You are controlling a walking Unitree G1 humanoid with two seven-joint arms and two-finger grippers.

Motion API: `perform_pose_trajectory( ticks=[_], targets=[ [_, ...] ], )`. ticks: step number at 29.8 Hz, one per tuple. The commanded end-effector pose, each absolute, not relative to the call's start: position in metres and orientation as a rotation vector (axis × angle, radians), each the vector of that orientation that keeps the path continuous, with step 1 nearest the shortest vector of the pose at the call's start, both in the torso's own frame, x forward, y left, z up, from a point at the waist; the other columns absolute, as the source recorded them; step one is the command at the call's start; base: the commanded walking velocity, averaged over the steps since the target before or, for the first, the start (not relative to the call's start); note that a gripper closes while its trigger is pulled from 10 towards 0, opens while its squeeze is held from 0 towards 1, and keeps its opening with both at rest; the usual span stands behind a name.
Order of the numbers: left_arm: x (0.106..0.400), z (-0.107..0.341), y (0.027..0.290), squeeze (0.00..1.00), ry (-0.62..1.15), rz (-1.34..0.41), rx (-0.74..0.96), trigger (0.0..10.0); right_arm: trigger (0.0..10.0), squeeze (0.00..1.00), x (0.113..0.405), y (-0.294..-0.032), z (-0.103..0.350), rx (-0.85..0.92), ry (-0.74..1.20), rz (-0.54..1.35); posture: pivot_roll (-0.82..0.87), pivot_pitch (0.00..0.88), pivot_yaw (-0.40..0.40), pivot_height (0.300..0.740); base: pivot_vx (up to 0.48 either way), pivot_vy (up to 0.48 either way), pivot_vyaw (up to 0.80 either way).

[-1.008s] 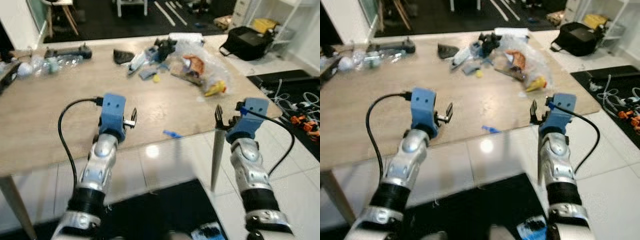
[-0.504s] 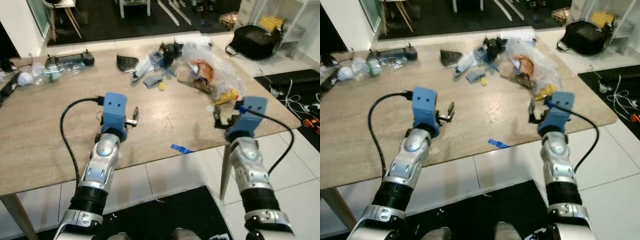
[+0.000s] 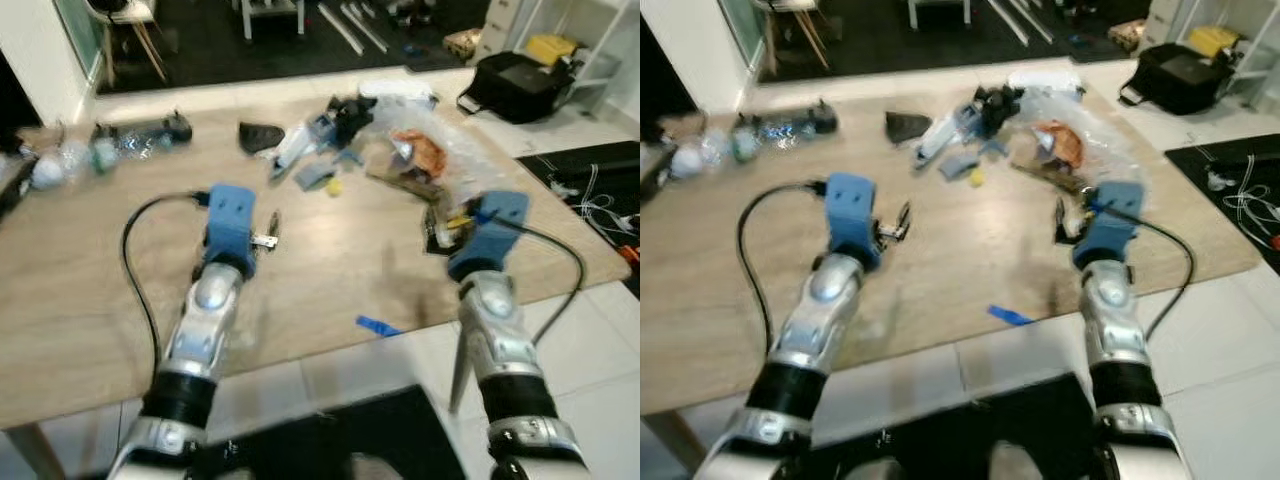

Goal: Picking trash to rubbish bin

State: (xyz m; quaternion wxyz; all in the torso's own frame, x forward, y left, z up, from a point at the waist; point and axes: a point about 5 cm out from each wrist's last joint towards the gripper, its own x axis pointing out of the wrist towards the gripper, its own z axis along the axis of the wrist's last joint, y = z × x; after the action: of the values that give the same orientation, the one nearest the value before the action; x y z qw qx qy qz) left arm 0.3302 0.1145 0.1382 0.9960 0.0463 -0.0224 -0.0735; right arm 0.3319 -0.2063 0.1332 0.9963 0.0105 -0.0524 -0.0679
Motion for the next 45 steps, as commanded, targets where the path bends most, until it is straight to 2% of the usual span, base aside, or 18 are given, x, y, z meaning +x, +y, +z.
perform_pose_trajectory(
  ticks=[1, 36, 45],
  targets=[
    [0.3303, 0.1343, 0.1174, 0.01, -0.025, -0.140, 0.095, 10.0, 10.0, 0.00, 0.3320, -0.2031, 0.1316, 0.029, -0.098, -0.127, -0.12, 0.000, -0.025, 0.740, 0.296, 0.000, 0.00],
    [0.3296, 0.1343, 0.1152, 0.01, -0.025, -0.152, 0.100, 10.0, 10.0, 0.00, 0.3288, -0.2009, 0.1285, 0.023, -0.091, -0.111, -0.12, 0.000, -0.020, 0.740, 0.296, 0.000, 0.00],
    [0.3306, 0.1321, 0.1163, 0.00, -0.010, -0.127, 0.116, 10.0, 10.0, 0.00, 0.3286, -0.2024, 0.1291, 0.022, -0.093, -0.115, -0.12, 0.000, -0.021, 0.740, 0.000, 0.000, 0.00]
  ],
)
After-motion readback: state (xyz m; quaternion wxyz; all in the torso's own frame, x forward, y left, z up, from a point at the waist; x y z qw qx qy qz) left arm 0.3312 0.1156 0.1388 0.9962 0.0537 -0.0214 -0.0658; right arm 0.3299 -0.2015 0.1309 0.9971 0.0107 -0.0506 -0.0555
